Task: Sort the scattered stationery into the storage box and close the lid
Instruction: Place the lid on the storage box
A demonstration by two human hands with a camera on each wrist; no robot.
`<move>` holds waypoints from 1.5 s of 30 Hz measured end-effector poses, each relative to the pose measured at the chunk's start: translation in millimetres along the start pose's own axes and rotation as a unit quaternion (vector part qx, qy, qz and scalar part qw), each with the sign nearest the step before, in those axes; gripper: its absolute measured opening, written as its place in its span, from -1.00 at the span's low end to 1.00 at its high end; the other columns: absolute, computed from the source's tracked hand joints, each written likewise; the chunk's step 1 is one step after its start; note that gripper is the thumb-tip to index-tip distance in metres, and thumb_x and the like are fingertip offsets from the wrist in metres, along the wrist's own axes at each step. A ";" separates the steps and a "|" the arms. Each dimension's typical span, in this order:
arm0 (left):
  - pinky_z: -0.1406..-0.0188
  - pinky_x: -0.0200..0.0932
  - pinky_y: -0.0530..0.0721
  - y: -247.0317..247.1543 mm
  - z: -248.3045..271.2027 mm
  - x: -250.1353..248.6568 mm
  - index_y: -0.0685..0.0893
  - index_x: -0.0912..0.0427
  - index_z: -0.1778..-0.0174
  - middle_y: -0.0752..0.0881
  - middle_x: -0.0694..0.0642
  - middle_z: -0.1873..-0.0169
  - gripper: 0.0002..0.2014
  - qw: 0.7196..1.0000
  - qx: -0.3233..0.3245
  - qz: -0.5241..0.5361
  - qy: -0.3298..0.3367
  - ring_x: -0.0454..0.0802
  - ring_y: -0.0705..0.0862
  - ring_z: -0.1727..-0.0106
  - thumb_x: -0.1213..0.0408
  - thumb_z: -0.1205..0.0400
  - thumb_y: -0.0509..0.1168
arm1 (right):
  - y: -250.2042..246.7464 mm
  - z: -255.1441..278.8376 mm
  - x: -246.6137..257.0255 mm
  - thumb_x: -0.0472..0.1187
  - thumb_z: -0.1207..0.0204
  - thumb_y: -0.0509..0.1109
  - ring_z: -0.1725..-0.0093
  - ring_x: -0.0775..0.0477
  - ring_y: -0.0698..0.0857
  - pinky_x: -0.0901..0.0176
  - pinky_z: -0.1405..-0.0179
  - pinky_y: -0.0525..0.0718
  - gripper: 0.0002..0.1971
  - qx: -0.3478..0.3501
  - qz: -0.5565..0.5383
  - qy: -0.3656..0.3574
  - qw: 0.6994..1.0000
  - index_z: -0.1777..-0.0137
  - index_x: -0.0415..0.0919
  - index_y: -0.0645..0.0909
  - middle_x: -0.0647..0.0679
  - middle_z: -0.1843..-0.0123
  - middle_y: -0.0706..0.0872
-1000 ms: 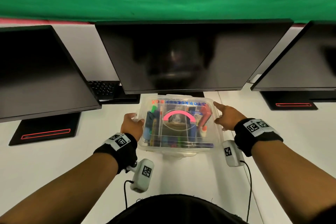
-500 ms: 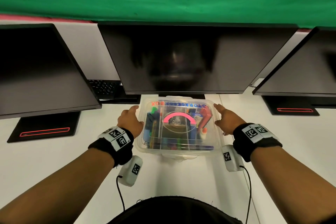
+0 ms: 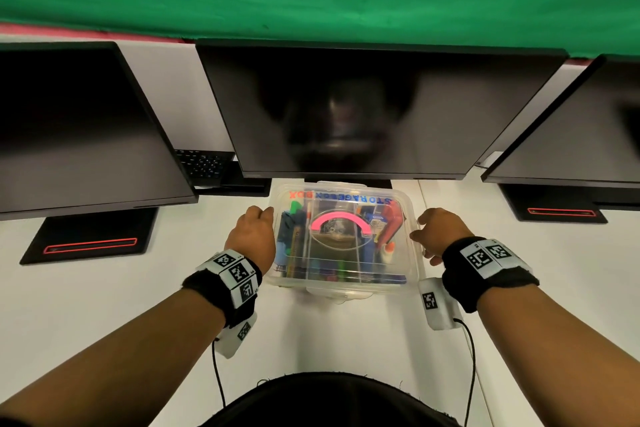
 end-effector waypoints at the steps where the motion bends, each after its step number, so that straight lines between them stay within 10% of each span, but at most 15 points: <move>1: -0.41 0.00 0.49 0.6 0.6 0.3 0.21 0.17 -0.58 0.31 0.19 -0.49 -0.47 1.000 -0.002 -0.007 0.002 0.16 0.39 -0.47 0.38 -0.67 0.13 | 0.9 1.3 -1.6 -0.26 -0.55 0.31 0.15 -0.29 0.81 -0.09 0.14 0.82 -0.67 0.006 -0.023 0.006 1.000 -0.30 -0.31 0.49 -0.30 0.03 0.75; 12: -0.47 0.03 0.42 4.0 -6.5 0.5 0.01 0.09 -0.65 0.11 0.08 -0.65 -0.41 0.998 0.018 -0.050 0.023 0.12 0.22 -0.60 0.34 -0.70 0.07 | 6.9 0.3 0.4 -0.24 -0.58 0.28 0.04 -0.36 0.76 -0.06 0.30 0.79 -0.60 0.008 -0.048 0.007 0.999 -0.41 -0.23 0.41 -0.31 -0.17 0.67; 17: -0.54 0.07 0.34 5.9 -12.0 2.2 -0.04 0.08 -0.66 0.03 0.05 -0.67 -0.37 0.999 0.037 -0.018 0.019 0.11 0.17 -0.64 0.40 -0.69 0.07 | 11.2 0.3 1.1 -0.18 -0.61 0.25 -0.22 -0.33 0.68 -0.15 -0.23 0.68 -0.54 -0.020 -0.004 -0.006 1.000 -0.49 -0.23 0.35 -0.29 -0.33 0.62; 45: -0.51 -0.06 0.38 0.3 -22.1 5.7 0.38 0.21 -0.53 0.38 0.16 -0.51 -0.50 0.997 -0.030 0.041 0.053 0.16 0.36 -0.50 0.38 -0.62 0.13 | 14.3 -14.4 -3.5 -0.23 -0.61 0.24 -0.28 -0.31 0.66 -0.18 -0.27 0.66 -0.50 -0.028 -0.057 -0.012 0.998 -0.56 -0.08 0.33 -0.24 -0.41 0.60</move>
Point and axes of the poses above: each hand's wrist, its own z-axis away from the middle knuckle, its own y-axis out of the palm, x = y × z, the point moved 4 cm from there along -z, towards the middle knuckle
